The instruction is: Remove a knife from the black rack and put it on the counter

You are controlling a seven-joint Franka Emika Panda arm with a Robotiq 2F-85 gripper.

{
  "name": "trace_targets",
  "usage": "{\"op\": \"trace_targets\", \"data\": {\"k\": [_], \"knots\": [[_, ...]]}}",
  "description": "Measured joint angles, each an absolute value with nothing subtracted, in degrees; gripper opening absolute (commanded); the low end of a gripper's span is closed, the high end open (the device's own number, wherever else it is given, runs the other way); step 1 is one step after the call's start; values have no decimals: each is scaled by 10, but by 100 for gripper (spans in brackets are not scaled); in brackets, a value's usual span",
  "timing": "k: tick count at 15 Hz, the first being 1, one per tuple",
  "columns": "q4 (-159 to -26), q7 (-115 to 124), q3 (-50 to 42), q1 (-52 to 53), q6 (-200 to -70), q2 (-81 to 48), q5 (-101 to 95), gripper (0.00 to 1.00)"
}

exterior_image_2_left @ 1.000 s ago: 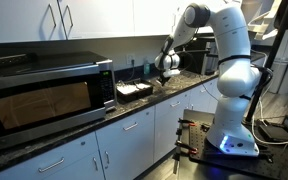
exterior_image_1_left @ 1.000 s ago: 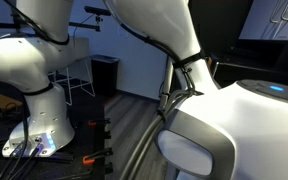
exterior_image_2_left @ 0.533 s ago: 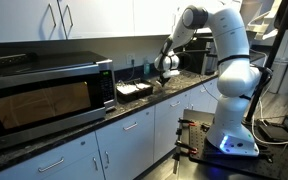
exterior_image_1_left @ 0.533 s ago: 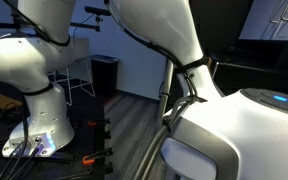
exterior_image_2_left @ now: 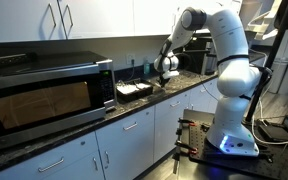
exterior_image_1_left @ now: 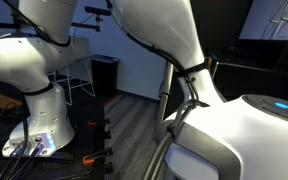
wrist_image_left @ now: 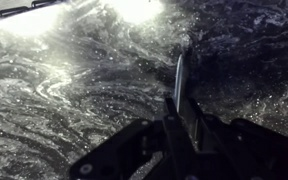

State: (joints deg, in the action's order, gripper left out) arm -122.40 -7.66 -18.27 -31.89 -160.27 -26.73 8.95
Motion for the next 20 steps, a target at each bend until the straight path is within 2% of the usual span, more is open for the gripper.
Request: {"op": "trace_targets", "data": {"k": [6,7,20], "knots": [[-1224,-75,-186,-316,-1603,-266,75,95],[-1225,-75,-188,-314,-1603,-263,71,100],[-1288,-72,-209,-276,-1595,-167,46,100]]}}
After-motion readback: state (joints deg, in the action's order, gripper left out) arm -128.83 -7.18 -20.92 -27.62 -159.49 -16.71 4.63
